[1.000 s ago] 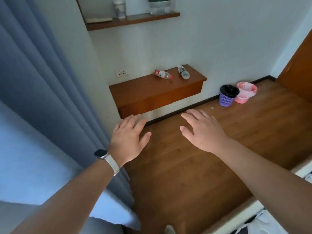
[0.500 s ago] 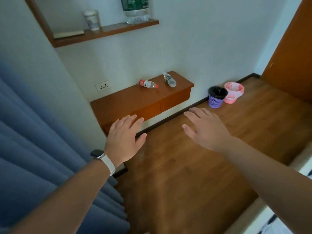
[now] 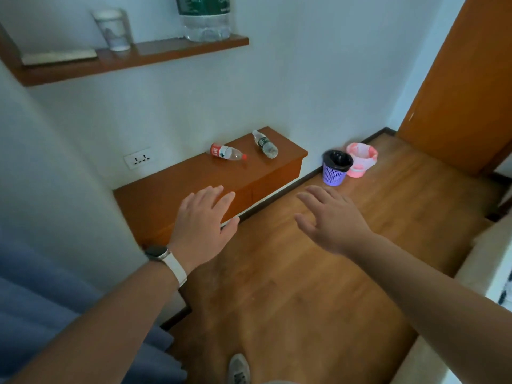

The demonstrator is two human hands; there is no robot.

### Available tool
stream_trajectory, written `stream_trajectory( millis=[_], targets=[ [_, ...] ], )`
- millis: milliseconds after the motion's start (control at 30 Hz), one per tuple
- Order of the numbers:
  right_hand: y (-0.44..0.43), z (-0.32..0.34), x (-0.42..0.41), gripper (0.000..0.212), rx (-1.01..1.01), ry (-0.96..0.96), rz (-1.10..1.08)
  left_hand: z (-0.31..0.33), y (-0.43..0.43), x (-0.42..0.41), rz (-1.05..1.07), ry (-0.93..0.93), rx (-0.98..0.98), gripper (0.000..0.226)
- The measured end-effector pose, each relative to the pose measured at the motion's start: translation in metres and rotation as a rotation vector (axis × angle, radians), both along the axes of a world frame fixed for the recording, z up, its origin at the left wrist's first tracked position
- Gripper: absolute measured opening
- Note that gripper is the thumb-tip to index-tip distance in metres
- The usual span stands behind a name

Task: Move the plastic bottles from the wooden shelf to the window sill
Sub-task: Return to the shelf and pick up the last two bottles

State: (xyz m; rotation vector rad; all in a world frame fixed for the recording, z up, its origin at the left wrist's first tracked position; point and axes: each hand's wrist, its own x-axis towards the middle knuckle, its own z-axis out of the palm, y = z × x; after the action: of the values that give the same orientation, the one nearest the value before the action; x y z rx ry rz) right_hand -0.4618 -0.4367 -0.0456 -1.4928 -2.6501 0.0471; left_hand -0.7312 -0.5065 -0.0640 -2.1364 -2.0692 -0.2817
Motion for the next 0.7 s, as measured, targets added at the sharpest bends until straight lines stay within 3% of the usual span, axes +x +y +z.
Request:
stream_trajectory(
  millis=[167,400,700],
  targets=[
    [0.041,0.008,-0.054,0.072,0.034,0.001,0.004,0.003,0.049,-0.05,-0.028,-0.027,0.043,0.058],
    [0.079,0.001,-0.084,0.062,0.056,-0.041,-0.005,-0.008,0.101,-0.086,-0.081,-0.03,0.034,0.056],
    [0.136,-0.008,-0.092,0.058,0.064,0.046,0.006,-0.023,0.157,-0.085,-0.118,-0.043,0.029,0.051]
  ],
)
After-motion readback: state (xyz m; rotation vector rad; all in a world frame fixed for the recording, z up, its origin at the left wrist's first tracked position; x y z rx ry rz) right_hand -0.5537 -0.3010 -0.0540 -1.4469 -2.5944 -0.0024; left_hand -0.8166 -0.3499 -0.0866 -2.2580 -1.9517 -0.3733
